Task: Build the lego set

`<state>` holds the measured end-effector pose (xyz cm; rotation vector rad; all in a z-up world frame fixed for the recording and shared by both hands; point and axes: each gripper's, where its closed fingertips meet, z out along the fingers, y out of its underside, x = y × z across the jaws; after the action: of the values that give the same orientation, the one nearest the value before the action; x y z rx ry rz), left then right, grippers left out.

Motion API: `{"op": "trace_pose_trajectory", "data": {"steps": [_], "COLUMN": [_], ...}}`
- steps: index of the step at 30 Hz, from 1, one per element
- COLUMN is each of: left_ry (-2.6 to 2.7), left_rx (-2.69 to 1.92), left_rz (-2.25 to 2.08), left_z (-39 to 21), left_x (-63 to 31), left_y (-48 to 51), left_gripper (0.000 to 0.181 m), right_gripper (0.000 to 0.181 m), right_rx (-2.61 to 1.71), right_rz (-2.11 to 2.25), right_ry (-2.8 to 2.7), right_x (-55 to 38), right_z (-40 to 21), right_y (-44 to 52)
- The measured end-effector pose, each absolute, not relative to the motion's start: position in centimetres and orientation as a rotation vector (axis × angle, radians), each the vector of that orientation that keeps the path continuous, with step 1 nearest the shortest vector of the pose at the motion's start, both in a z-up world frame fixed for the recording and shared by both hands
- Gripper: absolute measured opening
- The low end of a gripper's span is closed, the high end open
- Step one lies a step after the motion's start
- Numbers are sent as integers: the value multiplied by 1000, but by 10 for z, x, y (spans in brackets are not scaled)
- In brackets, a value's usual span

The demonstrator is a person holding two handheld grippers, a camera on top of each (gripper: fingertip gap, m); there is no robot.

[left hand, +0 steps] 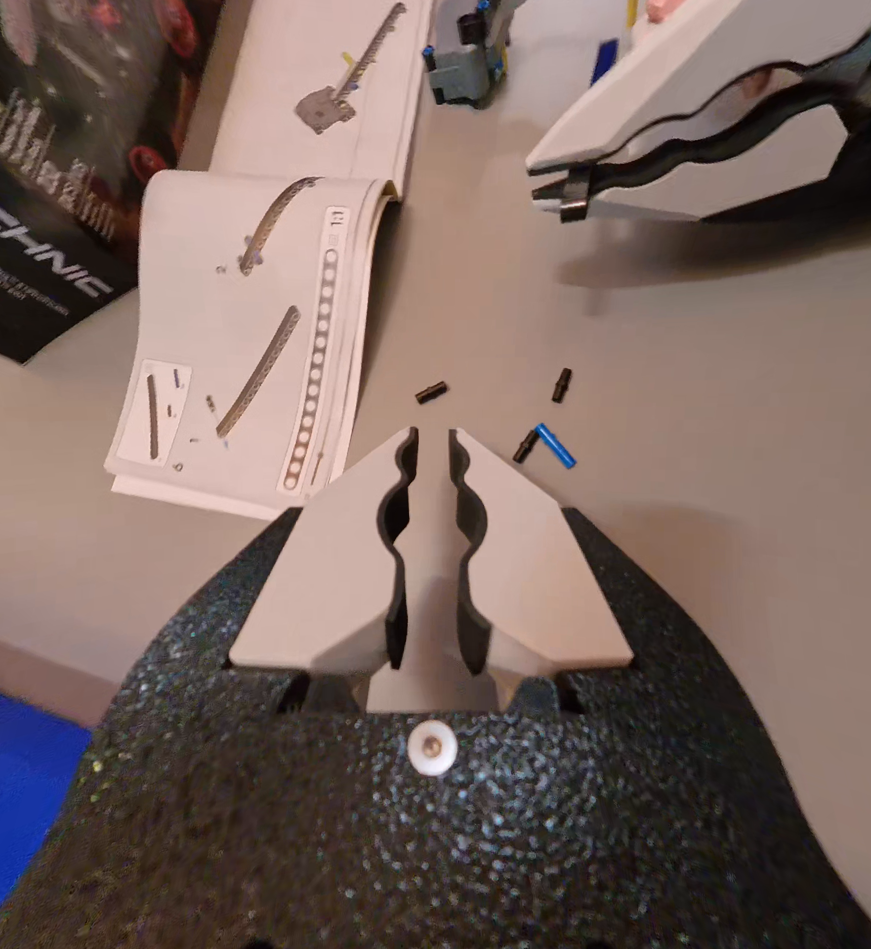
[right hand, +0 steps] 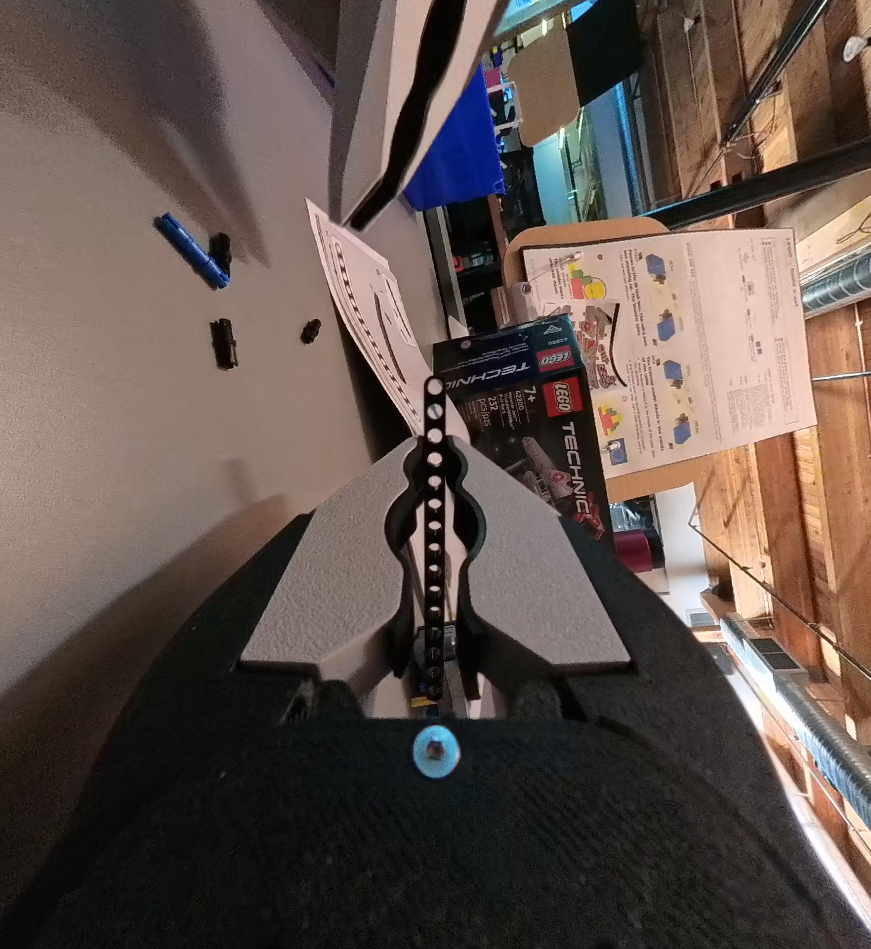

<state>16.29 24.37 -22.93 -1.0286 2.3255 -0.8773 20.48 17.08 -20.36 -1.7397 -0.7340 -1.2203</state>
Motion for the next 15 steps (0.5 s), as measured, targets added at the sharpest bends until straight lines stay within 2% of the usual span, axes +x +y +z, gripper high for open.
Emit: {"op": "trace_pose_trajectory", "data": {"steps": [1,6,10,15], "left_ry": [2359,2506,2563,2568], "left_rx": [-984,-755,-702,-675], "left_rz": [-867,-794,-805,-822], "left_z": [-232,-243,-251,-259], "left_x": [165,177,186,193], "left_y": [242,243,241,236], "left_gripper": [11,13,8,15], "right_gripper": [4,4,4,4], "right_rx": [-1738,-1767,-1790,-1818], "right_rz": [-1217,-1166,-1138,-1133], "right_ry": [-737,-743,-763,-778], "right_x": [204,204,201,202], "right_z": [-204,-209,-215,-221], "right_y": [171,172,172,174]}}
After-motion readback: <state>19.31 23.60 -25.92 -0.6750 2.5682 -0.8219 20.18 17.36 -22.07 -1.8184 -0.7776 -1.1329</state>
